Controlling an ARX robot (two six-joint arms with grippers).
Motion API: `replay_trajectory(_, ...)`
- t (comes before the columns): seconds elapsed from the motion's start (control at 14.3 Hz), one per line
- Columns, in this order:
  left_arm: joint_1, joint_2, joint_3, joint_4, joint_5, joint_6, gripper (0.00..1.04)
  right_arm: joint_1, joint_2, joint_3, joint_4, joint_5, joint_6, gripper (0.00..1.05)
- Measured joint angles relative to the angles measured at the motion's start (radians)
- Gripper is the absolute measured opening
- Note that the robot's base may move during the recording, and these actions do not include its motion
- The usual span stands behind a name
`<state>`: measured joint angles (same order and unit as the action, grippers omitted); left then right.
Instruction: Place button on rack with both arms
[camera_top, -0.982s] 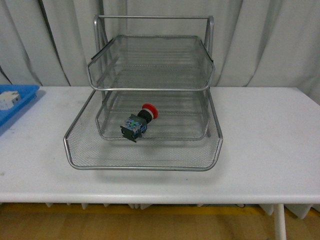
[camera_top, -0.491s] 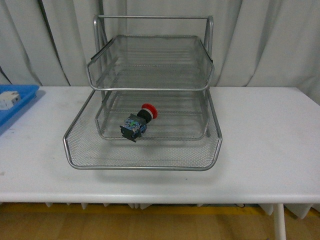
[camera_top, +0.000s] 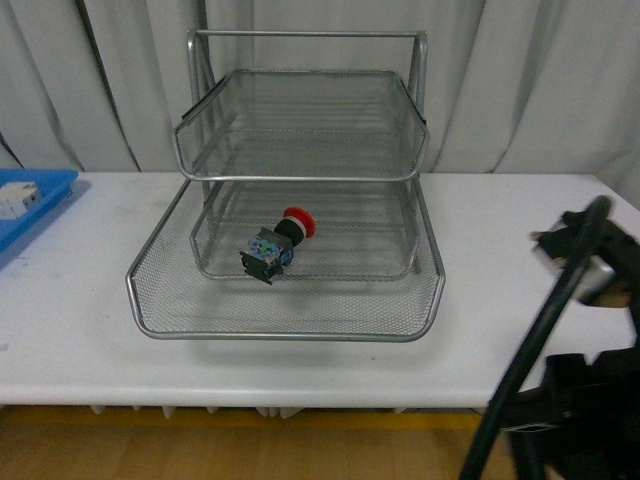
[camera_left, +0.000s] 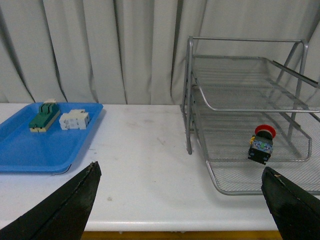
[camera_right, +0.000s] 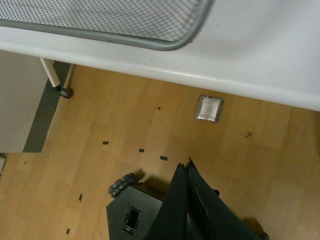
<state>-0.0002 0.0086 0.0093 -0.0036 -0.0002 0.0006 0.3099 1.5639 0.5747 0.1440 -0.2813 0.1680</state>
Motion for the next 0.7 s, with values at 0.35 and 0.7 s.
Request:
replay_trajectory(0.35, 0.0, 0.0, 0.0, 0.0, 0.0, 0.0, 0.98, 0.21, 0.188, 0.169, -0.007, 0.093, 0.156, 0.02)
replay_trajectory(0.7, 0.0, 0.0, 0.0, 0.0, 0.0, 0.0, 0.98, 0.263, 0.56, 0.669, -0.111, 0.293, 0.12, 0.02)
